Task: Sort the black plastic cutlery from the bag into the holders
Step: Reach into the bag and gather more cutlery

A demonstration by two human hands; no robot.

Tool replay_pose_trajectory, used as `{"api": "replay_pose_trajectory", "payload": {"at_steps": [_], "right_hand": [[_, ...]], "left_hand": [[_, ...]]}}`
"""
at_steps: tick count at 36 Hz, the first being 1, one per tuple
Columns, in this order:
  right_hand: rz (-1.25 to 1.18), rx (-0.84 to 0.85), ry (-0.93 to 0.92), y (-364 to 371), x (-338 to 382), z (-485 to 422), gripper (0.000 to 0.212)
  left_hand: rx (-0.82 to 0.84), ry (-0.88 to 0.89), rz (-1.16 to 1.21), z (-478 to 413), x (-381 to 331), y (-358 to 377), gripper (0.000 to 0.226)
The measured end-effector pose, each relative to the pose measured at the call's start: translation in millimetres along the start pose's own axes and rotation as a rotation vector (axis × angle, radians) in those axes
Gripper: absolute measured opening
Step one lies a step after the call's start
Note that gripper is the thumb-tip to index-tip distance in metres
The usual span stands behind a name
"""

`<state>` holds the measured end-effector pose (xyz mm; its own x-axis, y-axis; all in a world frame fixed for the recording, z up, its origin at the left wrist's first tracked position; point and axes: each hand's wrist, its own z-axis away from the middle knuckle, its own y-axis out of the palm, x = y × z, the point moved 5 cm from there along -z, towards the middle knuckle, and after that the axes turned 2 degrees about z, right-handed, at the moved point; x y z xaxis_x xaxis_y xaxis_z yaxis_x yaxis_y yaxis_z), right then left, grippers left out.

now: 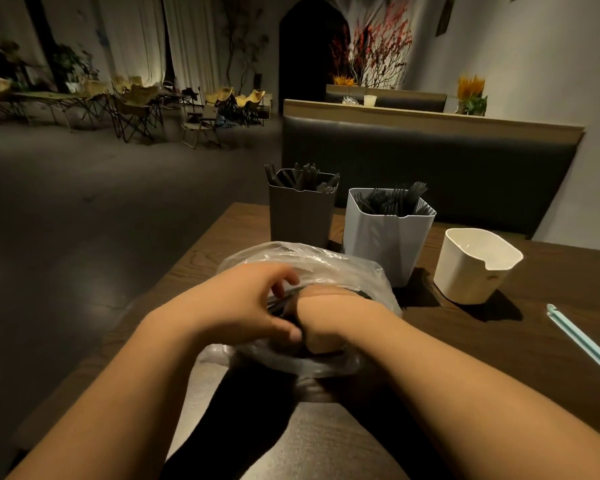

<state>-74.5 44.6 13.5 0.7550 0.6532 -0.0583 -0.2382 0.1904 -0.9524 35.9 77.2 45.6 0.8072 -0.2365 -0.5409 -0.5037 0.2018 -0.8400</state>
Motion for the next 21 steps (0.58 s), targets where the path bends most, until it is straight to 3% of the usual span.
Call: {"api": "replay_pose_trajectory", "payload": {"at_steps": [4, 8, 16, 21], "right_hand": [[-0.115, 0.013, 0.021, -11, -12, 8, 0.023], [-0.262, 0.024, 0.033, -24, -21, 11, 0.04], [-0.43, 0.058, 0.004, -29, -40, 21, 0.062], [-0.507, 0.047, -0.024, -36, -48, 26, 0.056]], "left_hand": [[-0.165, 0.047, 0.08, 6, -8, -15, 0.039], [-0.388, 0.092, 0.009, 6, -8, -21, 0.01], [-0.637, 0.25, -0.018, 13, -10, -22, 0.021], [-0.767, 0.324, 0.058, 16, -6, -20, 0.031]]}}
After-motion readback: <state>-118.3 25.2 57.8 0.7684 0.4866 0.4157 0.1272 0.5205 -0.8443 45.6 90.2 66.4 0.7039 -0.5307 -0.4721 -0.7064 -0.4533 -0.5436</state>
